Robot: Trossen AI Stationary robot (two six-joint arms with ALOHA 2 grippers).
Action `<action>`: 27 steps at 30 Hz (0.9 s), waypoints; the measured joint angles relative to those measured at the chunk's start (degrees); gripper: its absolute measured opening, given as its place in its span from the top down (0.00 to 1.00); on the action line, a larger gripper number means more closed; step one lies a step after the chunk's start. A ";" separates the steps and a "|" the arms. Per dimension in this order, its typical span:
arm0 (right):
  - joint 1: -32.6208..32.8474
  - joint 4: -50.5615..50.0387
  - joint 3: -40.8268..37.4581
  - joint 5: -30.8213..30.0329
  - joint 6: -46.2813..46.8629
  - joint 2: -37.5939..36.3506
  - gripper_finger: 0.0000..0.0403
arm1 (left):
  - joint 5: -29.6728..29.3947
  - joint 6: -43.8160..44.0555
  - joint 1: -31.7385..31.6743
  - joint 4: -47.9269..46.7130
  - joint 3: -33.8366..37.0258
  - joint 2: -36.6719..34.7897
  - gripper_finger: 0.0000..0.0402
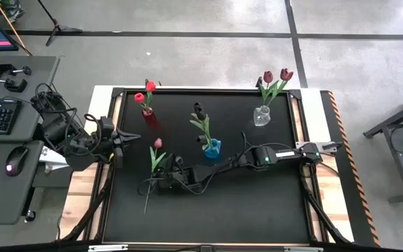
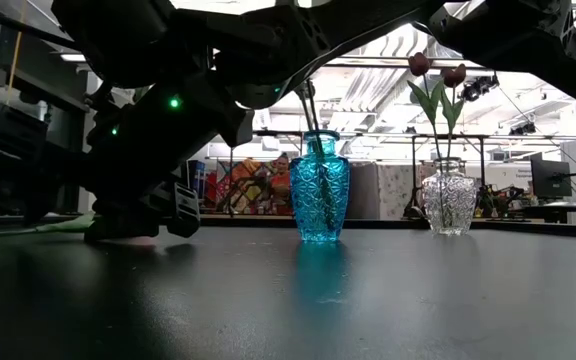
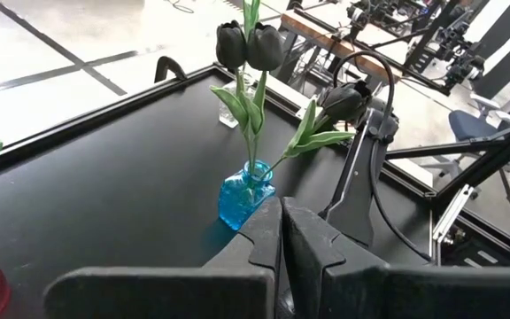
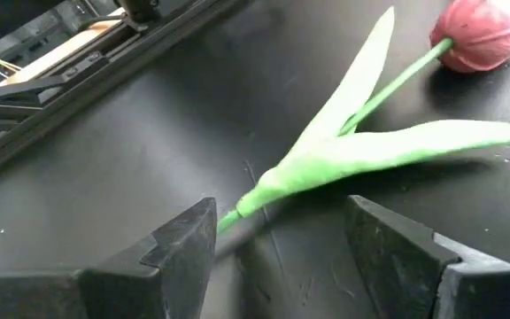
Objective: Sort flowers into vase by color
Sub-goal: Put the red tulip into the transparent flower vase
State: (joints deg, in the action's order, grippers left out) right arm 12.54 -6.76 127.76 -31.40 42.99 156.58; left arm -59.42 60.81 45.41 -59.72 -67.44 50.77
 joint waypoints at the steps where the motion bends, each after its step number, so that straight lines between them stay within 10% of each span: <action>1: -0.02 -0.12 0.01 0.05 0.15 0.03 0.40 | 0.02 0.01 0.00 -0.02 0.00 0.01 1.00; 8: -0.07 -0.61 0.04 -0.11 1.44 0.08 0.45 | -0.60 0.01 0.00 0.00 0.00 0.01 1.00; 19: -1.27 -2.00 0.26 -0.28 10.59 0.01 0.97 | -0.81 0.05 0.00 0.02 0.00 0.01 1.00; 27: -1.62 -3.15 0.89 0.65 12.76 -0.78 1.00 | -0.88 0.10 0.00 0.07 0.00 -0.29 1.00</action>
State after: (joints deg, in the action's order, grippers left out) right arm 10.92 -9.92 128.66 -30.75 55.76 155.80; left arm -60.29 60.90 45.41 -59.66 -67.44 50.48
